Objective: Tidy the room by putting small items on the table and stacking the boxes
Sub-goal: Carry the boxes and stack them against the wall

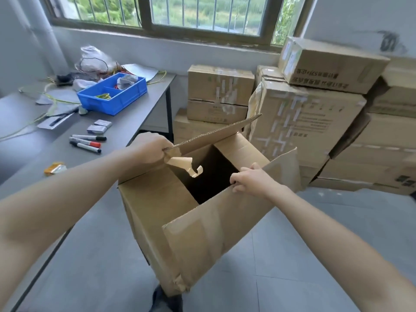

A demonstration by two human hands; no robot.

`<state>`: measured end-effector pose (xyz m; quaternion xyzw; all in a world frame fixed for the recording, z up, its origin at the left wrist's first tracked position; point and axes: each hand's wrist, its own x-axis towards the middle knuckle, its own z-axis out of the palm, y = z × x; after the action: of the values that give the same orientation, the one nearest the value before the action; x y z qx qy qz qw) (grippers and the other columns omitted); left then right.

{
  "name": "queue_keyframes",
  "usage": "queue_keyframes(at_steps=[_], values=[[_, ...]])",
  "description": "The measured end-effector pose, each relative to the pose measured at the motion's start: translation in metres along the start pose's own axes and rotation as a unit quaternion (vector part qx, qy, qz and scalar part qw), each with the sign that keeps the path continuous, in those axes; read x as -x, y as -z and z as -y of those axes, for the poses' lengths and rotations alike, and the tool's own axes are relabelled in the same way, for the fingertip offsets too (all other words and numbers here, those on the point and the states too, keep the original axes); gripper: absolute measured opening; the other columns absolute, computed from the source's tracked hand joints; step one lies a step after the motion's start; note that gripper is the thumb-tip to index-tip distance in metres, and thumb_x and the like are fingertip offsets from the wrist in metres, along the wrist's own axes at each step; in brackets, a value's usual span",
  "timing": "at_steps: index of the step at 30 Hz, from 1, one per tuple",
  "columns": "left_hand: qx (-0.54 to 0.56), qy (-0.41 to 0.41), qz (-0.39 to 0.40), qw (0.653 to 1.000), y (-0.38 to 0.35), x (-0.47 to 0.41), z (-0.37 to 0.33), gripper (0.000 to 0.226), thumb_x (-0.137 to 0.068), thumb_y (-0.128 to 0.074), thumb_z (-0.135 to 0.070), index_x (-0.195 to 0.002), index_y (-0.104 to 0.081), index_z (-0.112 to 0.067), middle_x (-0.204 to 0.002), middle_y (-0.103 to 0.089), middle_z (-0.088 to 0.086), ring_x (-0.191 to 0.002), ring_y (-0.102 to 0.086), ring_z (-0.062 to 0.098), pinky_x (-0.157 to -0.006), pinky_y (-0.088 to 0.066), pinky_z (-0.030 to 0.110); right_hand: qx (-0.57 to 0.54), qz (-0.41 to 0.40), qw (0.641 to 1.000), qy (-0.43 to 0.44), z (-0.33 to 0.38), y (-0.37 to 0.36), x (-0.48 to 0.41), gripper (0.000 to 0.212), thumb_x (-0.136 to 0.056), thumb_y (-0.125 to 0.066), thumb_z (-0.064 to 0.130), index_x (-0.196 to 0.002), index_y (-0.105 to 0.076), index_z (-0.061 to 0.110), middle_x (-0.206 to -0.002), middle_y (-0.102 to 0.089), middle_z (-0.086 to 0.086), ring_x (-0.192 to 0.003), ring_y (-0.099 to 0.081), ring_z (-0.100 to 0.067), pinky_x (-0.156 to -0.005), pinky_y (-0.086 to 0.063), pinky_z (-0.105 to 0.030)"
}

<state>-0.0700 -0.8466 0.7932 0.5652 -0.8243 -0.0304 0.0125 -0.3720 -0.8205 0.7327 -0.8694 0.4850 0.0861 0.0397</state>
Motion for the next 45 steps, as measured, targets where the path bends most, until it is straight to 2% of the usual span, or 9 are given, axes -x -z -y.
queue_keyframes(at_steps=[3,6,9,14,19,24,31,41,45], values=[[-0.019,0.000,-0.004,1.000,-0.003,-0.050,0.035,0.027,-0.083,-0.051,-0.012,-0.097,-0.070,-0.026,-0.096,-0.068,-0.005,-0.092,-0.059,0.022,-0.061,-0.038,0.025,0.036,0.023,0.999,0.006,-0.005,0.016,-0.052,0.013,-0.096,-0.046,0.033,-0.094,-0.056,0.025,-0.102,-0.062,0.004,-0.103,-0.046,-0.015,-0.078,-0.017,-0.028],[-0.033,0.001,-0.017,0.999,-0.009,-0.098,0.068,0.026,-0.084,-0.052,-0.015,-0.100,-0.068,-0.028,-0.101,-0.069,-0.003,-0.095,-0.059,0.023,-0.066,-0.040,0.027,0.046,0.042,0.998,-0.029,-0.008,0.031,-0.100,0.015,-0.096,-0.046,0.033,-0.088,-0.043,0.020,-0.074,-0.042,0.007,-0.076,-0.037,-0.007,-0.076,-0.018,-0.027],[-0.048,0.009,-0.026,0.998,-0.017,-0.140,0.093,0.028,-0.088,-0.049,-0.018,-0.108,-0.066,-0.029,-0.104,-0.068,-0.003,-0.096,-0.061,0.023,-0.066,-0.040,0.027,0.038,0.065,0.996,-0.053,-0.012,0.034,-0.139,0.021,-0.095,-0.046,0.034,-0.086,-0.039,0.016,-0.066,-0.031,0.010,-0.078,-0.035,-0.019,-0.077,-0.020,-0.028],[-0.085,-0.011,-0.025,0.996,-0.042,-0.199,0.117,0.030,-0.091,-0.046,-0.017,-0.114,-0.063,-0.028,-0.105,-0.066,-0.003,-0.098,-0.061,0.021,-0.063,-0.039,0.027,-0.004,0.073,0.994,-0.079,-0.030,0.024,-0.194,0.022,-0.094,-0.048,0.034,-0.082,-0.039,0.019,-0.076,-0.051,0.002,-0.080,-0.043,-0.020,-0.076,-0.020,-0.030],[-0.110,-0.043,-0.012,0.993,-0.054,-0.258,0.137,0.028,-0.094,-0.045,-0.019,-0.115,-0.061,-0.028,-0.105,-0.066,-0.004,-0.100,-0.060,0.019,-0.066,-0.042,0.027,-0.070,0.055,0.990,-0.110,-0.056,0.016,-0.255,0.016,-0.091,-0.052,0.032,-0.083,-0.044,0.021,-0.069,-0.045,0.008,-0.082,-0.047,-0.020,-0.077,-0.019,-0.029],[-0.125,-0.051,0.019,0.991,-0.062,-0.336,0.154,0.024,-0.095,-0.045,-0.027,-0.112,-0.061,-0.030,-0.102,-0.065,-0.007,-0.096,-0.059,0.017,-0.048,-0.021,0.021,-0.117,0.038,0.986,-0.112,-0.104,0.013,-0.323,0.015,-0.090,-0.055,0.032,-0.082,-0.047,0.022,-0.079,-0.052,0.007,-0.089,-0.052,-0.020,-0.079,-0.019,-0.028],[-0.119,-0.059,0.079,0.988,-0.088,-0.454,0.169,0.037,-0.093,-0.041,-0.021,-0.125,-0.054,-0.035,-0.111,-0.063,-0.009,-0.104,-0.057,0.016,-0.072,-0.041,0.026,-0.176,0.064,0.974,-0.126,-0.182,0.003,-0.406,0.023,-0.085,-0.062,0.035,-0.074,-0.046,0.023,-0.073,-0.051,0.008,-0.077,-0.044,-0.016,-0.077,-0.022,-0.028],[-0.136,-0.079,0.105,0.982,-0.100,-0.593,0.184,0.044,-0.097,-0.040,-0.018,-0.138,-0.044,-0.034,-0.115,-0.063,-0.004,-0.106,-0.059,0.017,-0.071,-0.039,0.024,-0.228,0.101,0.948,-0.196,-0.245,-0.020,-0.491,0.040,-0.087,-0.059,0.035,-0.060,-0.031,0.025,-0.062,-0.037,0.011,-0.070,-0.041,-0.019,-0.081,-0.025,-0.028],[-0.130,-0.089,0.139,0.978,-0.124,-0.643,0.204,0.040,-0.096,-0.044,-0.022,-0.134,-0.047,-0.034,-0.122,-0.062,-0.005,-0.110,-0.057,0.017,-0.081,-0.047,0.025,-0.265,0.067,0.934,-0.229,-0.262,-0.023,-0.524,0.024,-0.090,-0.055,0.034,-0.074,-0.045,0.020,-0.066,-0.033,0.010,-0.079,-0.034,-0.019,-0.076,-0.025,-0.027]])
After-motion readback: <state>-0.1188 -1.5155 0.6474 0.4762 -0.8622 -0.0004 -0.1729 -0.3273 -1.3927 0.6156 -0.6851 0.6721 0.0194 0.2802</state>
